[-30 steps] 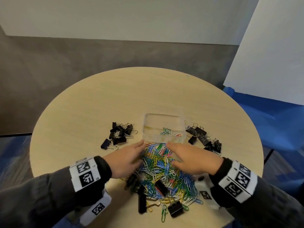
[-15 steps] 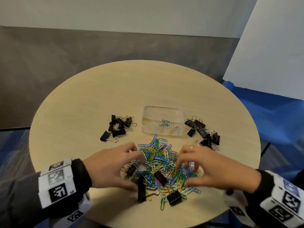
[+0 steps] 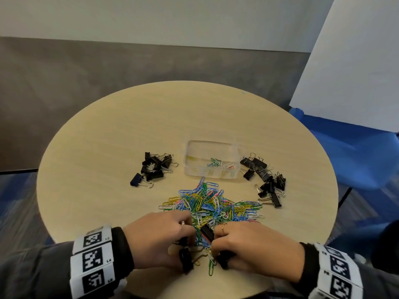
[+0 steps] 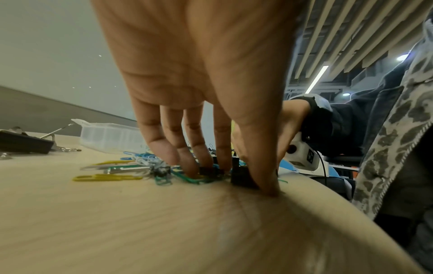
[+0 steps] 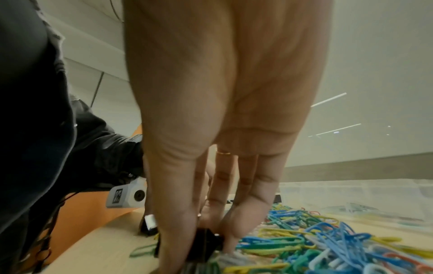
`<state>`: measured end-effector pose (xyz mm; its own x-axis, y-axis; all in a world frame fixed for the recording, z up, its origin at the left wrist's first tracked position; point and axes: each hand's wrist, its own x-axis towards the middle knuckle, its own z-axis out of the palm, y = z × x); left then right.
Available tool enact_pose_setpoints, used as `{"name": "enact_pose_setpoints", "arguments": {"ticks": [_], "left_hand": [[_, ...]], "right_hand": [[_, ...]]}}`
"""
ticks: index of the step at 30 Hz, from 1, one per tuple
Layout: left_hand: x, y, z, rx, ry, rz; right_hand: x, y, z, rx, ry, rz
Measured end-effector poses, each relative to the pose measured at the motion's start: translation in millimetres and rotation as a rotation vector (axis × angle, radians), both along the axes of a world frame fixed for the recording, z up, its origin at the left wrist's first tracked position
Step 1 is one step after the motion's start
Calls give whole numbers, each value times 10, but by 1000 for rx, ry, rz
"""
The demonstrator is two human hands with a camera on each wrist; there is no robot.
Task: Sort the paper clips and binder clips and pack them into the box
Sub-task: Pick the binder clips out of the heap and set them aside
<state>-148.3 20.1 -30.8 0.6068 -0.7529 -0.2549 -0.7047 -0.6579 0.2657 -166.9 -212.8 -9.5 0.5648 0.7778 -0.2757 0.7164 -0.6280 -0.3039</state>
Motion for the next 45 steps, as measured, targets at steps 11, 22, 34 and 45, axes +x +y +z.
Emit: {"name": "enact_pose_setpoints", "arguments": {"ticks": [11, 22, 34, 45], "left_hand": [[-14, -17, 34, -74, -173, -232], [27, -12, -43, -49, -151, -222], [332, 156, 331, -207, 42, -47], [780, 232, 391, 166, -219, 224]], "right_hand": [[463, -350, 368, 386, 278, -237], [1028, -710, 84, 140, -111, -610], [863, -406, 65, 29, -141, -387], [370, 316, 18, -92, -111, 22]]}}
